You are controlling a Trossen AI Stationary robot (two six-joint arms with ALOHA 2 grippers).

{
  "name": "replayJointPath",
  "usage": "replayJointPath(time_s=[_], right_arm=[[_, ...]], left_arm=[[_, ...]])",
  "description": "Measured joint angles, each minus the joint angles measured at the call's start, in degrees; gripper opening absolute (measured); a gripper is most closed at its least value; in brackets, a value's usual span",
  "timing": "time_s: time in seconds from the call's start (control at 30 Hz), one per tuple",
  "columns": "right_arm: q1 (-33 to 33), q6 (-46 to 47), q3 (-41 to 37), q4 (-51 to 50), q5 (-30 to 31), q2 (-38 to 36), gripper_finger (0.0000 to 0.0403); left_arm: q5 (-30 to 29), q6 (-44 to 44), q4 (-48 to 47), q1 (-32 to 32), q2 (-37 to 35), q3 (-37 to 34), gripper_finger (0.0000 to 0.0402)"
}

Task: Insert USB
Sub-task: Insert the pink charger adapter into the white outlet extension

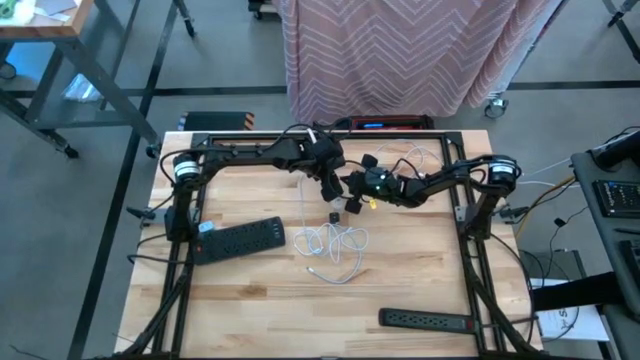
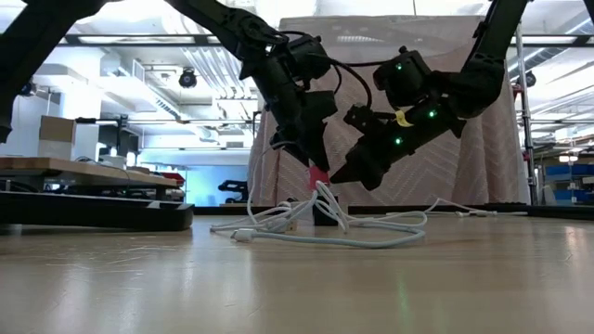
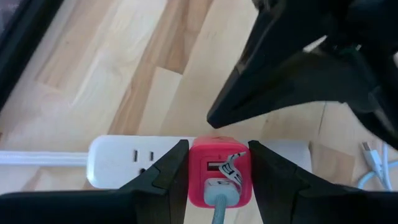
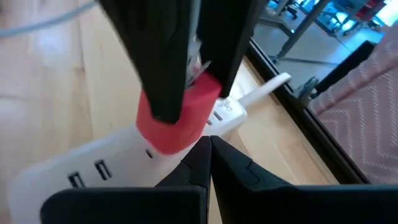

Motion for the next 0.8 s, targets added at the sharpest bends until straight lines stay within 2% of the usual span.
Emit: replayJointPath(time_s=[0.4,0.57,0.8], right_arm=[[-0.07,0.57,-0.18,-2.14,-0.50,-0.61,0.0000],[-0.07,1.03,-0.22,-2.82,-0.49,-0.61,0.0000],[-0.07,1.56,-0.31,-3.53,-0.47,-0.61,0.0000]], left_arm=[[0.12,0.44,-0.40,0.07,-0.09,-0.75,0.0126],[0.23,0.48,2.42,0.06,-0.40,-2.70,0.0126],[2.39,0.92,3.15,0.07,-0.13,-3.19,0.0126]])
